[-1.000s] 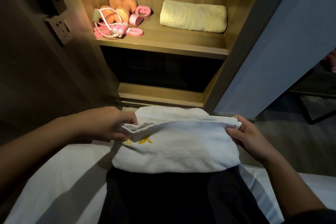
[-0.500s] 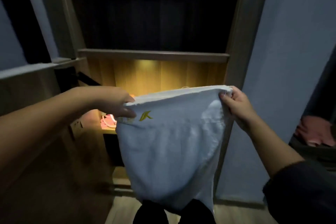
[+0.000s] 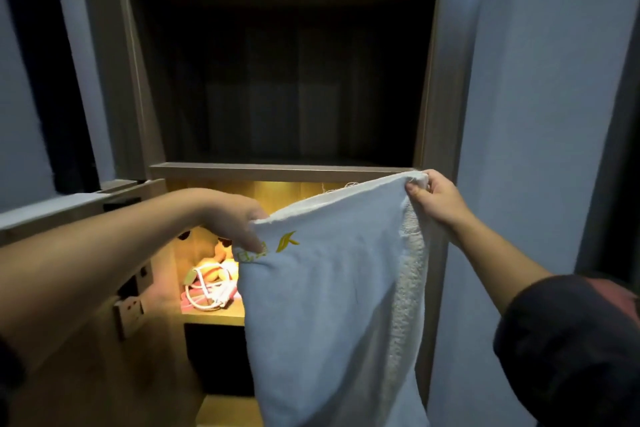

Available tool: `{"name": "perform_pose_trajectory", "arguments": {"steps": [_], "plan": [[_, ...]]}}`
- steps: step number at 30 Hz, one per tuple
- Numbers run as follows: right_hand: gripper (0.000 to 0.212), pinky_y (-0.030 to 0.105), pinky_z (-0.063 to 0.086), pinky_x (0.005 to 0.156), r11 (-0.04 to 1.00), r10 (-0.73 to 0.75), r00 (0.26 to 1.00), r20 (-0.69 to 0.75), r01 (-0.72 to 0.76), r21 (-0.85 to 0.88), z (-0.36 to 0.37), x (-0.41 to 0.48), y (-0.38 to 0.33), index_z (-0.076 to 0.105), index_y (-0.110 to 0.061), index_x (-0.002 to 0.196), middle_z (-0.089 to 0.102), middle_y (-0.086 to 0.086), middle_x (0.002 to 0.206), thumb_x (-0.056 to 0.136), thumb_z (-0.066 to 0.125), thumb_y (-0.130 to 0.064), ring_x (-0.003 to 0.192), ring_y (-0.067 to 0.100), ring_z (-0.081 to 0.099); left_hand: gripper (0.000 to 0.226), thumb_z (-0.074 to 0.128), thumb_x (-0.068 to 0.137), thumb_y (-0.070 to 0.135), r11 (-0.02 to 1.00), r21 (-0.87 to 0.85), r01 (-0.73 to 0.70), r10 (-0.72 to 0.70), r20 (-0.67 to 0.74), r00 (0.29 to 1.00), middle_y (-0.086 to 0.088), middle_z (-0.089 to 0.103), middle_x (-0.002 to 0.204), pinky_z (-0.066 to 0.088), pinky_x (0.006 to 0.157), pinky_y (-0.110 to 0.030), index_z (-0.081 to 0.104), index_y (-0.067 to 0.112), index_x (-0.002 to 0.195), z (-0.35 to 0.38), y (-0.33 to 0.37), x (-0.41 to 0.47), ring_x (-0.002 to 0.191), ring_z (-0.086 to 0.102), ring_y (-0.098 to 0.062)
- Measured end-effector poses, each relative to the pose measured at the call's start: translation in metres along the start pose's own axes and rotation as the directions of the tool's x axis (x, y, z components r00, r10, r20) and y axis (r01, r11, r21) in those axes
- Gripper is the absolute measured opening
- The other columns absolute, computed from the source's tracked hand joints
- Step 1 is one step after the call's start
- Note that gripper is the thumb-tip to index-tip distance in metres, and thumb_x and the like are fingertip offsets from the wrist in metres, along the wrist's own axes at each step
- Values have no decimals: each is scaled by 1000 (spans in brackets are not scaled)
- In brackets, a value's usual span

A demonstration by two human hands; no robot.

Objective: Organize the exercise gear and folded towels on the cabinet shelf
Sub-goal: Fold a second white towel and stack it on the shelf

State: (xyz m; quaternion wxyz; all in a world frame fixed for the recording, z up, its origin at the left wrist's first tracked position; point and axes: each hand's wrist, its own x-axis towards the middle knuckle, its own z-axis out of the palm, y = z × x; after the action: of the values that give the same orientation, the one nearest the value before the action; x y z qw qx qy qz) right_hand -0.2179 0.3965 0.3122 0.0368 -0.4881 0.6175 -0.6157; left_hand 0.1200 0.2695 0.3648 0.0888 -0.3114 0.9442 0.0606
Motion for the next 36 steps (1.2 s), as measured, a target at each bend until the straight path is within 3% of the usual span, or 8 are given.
{"name": "perform_pose_trajectory", "arguments": {"steps": [4, 7, 11, 15, 22, 26, 34, 36], "plan": [[17, 21, 38, 55, 993, -6, 994, -106, -7, -118, 6, 15, -3, 53, -23, 81, 58, -8, 79, 96, 61, -23, 69, 3, 52, 11, 66, 91, 28, 976, 207, 73, -40, -160, 986, 1, 66, 98, 53, 83, -32, 63, 23, 101, -10, -4, 12, 90, 61, -16], [15, 22, 39, 58, 997, -18, 986, -165, 5, -79, 11, 27, -10, 52, -19, 83, 55, -6, 78, 97, 58, -19, 70, 7, 50, 5, 62, 92, 24, 956, 268, 122, -6, -398, 917, 1, 66, 87, 54, 72, -32, 67, 22, 90, -23, -4, 16, 80, 62, -16], [22, 17, 37, 56, 981, -164, 911, -379, 192, 37, -1, 39, -25, 48, -25, 79, 49, -8, 72, 96, 59, -17, 64, 2, 44, 9, 63, 90, 19, 988, 154, 14, 133, -892, 432, -6, 61, 85, 45, 62, -35, 65, 13, 84, -31, -12, 17, 75, 59, -26], [11, 27, 38, 58, 930, 0, 1000, 6, 2, -368, 5, 34, -13, 55, -15, 90, 55, -2, 79, 94, 60, -23, 70, 11, 49, 11, 58, 92, 22, 935, 264, 238, -44, -578, 815, -5, 64, 96, 54, 73, -38, 67, 16, 93, -15, -10, 29, 86, 63, -27], [7, 26, 41, 63, 990, -137, 947, -290, 140, -8, 19, 25, -14, 55, -15, 90, 55, -3, 79, 95, 58, -15, 73, 12, 49, 8, 61, 86, 5, 955, 208, 213, 106, -905, 412, -15, 61, 92, 47, 68, -44, 64, 4, 92, -15, -25, 25, 85, 59, -38], [8, 28, 42, 67, 932, 55, 989, 140, -1, -362, 31, 13, -8, 57, -14, 91, 59, -1, 86, 95, 58, -21, 80, 16, 55, 12, 65, 88, 20, 926, 292, 240, -45, -545, 837, -6, 67, 99, 54, 77, -36, 69, 16, 99, 3, -25, 23, 92, 65, -27], [10, 23, 41, 62, 968, -116, 979, -168, 73, -239, 30, 21, -15, 55, -10, 93, 57, 3, 82, 94, 59, -19, 78, 18, 52, 11, 64, 88, 11, 951, 189, 245, 31, -845, 534, -9, 63, 96, 53, 74, -41, 65, 10, 98, 4, -38, 28, 89, 61, -31], [5, 18, 40, 60, 961, -134, 974, -182, 83, -265, 35, 21, -16, 52, -14, 92, 54, -1, 80, 95, 56, -16, 76, 17, 51, 14, 61, 88, 13, 956, 151, 250, -22, -817, 576, -14, 64, 97, 50, 73, -40, 66, 8, 100, 5, -35, 30, 91, 62, -36]]}}
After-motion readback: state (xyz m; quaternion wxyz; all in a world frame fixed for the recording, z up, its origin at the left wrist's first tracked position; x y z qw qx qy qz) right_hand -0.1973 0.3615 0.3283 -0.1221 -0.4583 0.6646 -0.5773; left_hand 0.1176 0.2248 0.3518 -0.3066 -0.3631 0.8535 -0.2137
